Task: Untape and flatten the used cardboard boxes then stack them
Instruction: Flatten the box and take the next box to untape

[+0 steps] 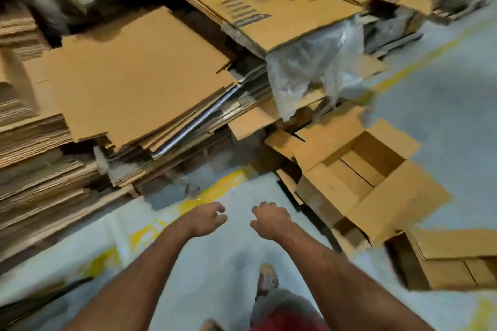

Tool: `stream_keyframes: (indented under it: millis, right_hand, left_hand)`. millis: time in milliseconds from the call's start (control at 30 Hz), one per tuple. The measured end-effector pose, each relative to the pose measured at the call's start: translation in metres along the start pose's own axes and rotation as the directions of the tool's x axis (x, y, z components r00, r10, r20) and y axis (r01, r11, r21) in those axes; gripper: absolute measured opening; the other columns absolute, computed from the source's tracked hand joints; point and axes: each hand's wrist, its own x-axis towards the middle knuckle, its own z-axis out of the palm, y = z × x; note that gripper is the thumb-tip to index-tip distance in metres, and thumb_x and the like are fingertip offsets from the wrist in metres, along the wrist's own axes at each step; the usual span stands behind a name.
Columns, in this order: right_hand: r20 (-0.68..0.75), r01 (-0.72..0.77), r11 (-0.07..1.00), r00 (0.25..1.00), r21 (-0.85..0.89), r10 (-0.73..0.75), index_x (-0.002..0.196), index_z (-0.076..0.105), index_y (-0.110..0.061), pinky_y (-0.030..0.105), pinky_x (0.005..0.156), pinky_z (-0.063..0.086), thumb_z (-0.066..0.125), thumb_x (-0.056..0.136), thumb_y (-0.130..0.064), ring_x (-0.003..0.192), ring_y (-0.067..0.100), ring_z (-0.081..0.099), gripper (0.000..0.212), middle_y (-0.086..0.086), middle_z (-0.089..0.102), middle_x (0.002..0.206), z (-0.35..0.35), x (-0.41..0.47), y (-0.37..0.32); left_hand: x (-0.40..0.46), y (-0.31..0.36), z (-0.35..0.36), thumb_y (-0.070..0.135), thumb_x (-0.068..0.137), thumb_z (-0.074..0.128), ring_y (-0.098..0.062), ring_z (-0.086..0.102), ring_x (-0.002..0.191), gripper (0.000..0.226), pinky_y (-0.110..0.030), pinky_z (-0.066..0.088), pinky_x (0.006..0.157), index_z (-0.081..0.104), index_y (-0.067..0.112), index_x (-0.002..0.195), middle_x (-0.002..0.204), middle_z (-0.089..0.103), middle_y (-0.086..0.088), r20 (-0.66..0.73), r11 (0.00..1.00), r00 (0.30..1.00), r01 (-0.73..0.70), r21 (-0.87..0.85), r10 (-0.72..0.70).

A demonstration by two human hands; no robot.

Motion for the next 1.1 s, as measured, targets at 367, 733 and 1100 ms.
stream_keyframes:
  millis: [367,733,1100]
  right_hand:
    - [0.017,-0.326,0.918,0.943,0.223,0.331,0.127,0.055,-0.016,0.037,0.088,0.050,0.043,0.099,-0.043,0.113,0.027,0.058,0.041,0.008,0.062,0.125,0.025,-0.075,0.169]
    - [0.077,-0.455,0.783,0.880,0.424,0.469,0.140,0.044,-0.019,0.042,0.095,0.046,0.048,0.097,-0.041,0.122,0.030,0.050,0.049,0.009,0.052,0.134,0.071,-0.076,0.310]
    - [0.200,-0.563,0.600,0.802,0.568,0.562,0.155,0.018,-0.015,0.049,0.100,0.045,0.055,0.096,-0.032,0.132,0.045,0.039,0.071,0.023,0.012,0.158,0.149,-0.003,0.471]
  left_hand:
    - [0.083,0.134,0.019,0.033,0.102,0.042,-0.022,0.052,0.119,0.035,-0.029,0.041,0.096,0.056,0.012,0.126,0.133,0.056,-0.005,0.135,0.966,0.969,-0.226,0.130,0.208]
    - [0.180,0.250,0.079,0.040,0.099,0.044,-0.017,0.055,0.113,0.035,-0.032,0.045,0.096,0.057,0.019,0.124,0.129,0.059,0.001,0.288,0.962,0.939,-0.236,0.136,0.190]
    - [0.371,0.329,0.151,0.031,0.101,0.046,-0.029,0.051,0.126,0.046,-0.033,0.039,0.101,0.047,0.005,0.139,0.140,0.052,-0.015,0.182,0.994,0.982,-0.066,0.091,0.048]
